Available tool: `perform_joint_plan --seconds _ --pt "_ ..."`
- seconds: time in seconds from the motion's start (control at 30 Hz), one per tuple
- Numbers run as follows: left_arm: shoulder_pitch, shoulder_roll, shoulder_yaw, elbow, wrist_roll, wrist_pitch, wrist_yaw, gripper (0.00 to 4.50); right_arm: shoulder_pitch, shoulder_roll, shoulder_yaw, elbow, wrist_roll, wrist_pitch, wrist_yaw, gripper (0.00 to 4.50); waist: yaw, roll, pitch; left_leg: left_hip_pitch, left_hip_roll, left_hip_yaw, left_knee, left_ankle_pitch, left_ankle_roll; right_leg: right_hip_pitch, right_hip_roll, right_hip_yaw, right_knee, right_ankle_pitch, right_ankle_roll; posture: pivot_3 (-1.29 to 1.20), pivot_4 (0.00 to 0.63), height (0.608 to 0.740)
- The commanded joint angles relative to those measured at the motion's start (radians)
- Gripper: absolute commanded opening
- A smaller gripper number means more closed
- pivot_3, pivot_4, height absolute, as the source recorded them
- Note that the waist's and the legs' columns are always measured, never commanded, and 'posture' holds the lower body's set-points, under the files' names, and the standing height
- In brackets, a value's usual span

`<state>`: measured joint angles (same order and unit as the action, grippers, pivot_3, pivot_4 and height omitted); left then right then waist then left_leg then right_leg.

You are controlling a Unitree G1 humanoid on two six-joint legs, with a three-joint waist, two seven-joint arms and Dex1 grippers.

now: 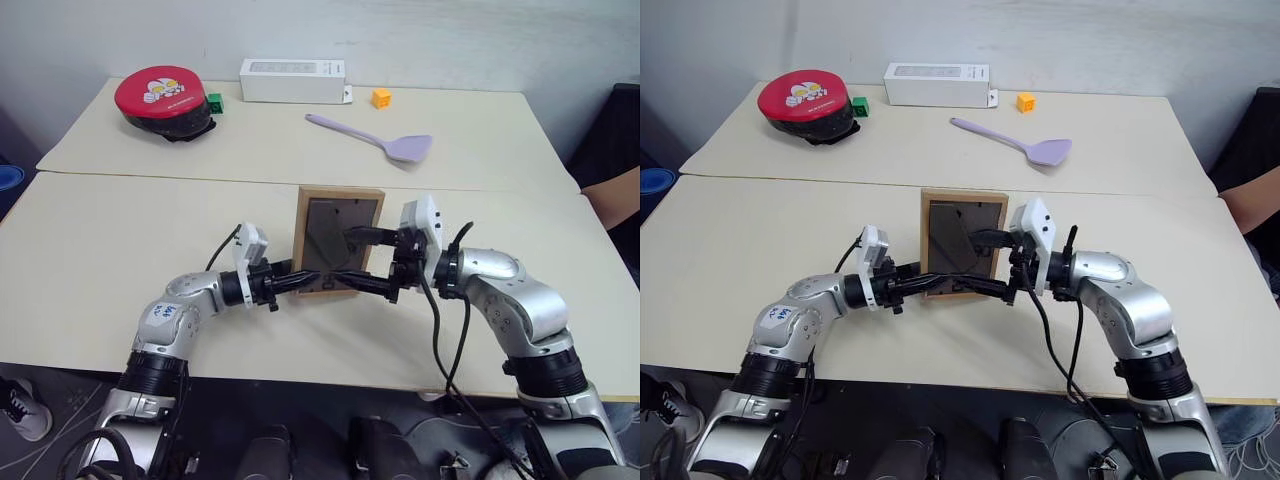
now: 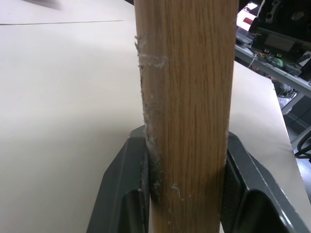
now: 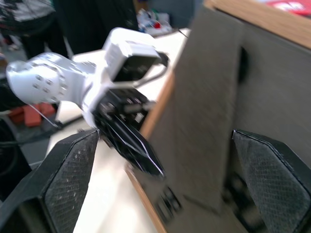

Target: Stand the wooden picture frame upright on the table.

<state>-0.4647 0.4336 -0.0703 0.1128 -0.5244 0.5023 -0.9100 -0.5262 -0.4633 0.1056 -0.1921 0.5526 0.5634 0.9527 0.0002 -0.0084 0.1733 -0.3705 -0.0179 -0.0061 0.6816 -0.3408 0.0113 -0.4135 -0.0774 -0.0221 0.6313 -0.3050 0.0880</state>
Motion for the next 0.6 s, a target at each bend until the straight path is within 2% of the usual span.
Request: perform_joint_plan --seconds 0.03,0.17,0.23,0.37,0.5,0.6 --pt "0.011 0.008 -0.021 -0.026 0.026 0.013 -0.014 1.29 -0.003 0.004 -0.01 -0.052 0.038 -0.019 0.037 4.49 0.001 0.0 0.0 0.0 0.0 0.0 0.0 0.0 0.0 0.0 0.0 0.0 0.0 0.0 0.0 0.0 0.15 0.74" --pt "0.0 0.0 0.015 -0.023 -0.012 0.079 0.006 1.29 0.042 -0.041 -0.03 -0.114 0.072 -0.02 0.095 4.49 0.001 0.0 0.0 -0.001 0.0 0.0 0.0 -0.001 0.001 0.0 0.0 0.0 0.001 0.0 0.0 0.0 0.15 0.74" --pt "-0.01 0.007 0.038 -0.03 -0.059 0.166 0.003 1.29 0.075 -0.076 -0.035 -0.137 0.061 -0.051 0.128 4.49 0.0 0.0 0.0 -0.001 0.0 -0.001 -0.001 -0.001 0.002 0.0 0.0 0.0 0.001 0.0 0.0 0.0 0.15 0.74" --pt "-0.028 0.013 0.079 -0.041 -0.132 0.274 -0.009 1.29 0.116 -0.121 -0.028 -0.126 -0.004 -0.147 0.157 4.49 0.0 0.0 0.0 -0.001 0.0 -0.001 -0.001 -0.001 0.002 0.0 0.0 0.0 -0.001 0.0 0.0 0.0 0.15 0.74" --pt "-0.038 0.012 0.112 -0.057 -0.186 0.349 -0.024 1.29 0.136 -0.114 -0.035 -0.072 -0.102 -0.315 0.148 4.49 -0.003 0.0 0.0 -0.001 0.0 0.0 -0.001 -0.001 0.002 0.0 0.0 0.0 -0.002 0.0 0.0 0.0 0.15 0.74" --pt "-0.058 0.014 0.166 -0.082 -0.297 0.488 -0.026 1.29 0.158 -0.116 -0.086 -0.044 -0.124 -0.428 0.15 4.49 -0.001 0.0 0.001 -0.001 0.0 0.0 -0.001 -0.001 0.001 0.0 0.0 0.0 -0.002 0.0 0.0 0.0 0.15 0.74"
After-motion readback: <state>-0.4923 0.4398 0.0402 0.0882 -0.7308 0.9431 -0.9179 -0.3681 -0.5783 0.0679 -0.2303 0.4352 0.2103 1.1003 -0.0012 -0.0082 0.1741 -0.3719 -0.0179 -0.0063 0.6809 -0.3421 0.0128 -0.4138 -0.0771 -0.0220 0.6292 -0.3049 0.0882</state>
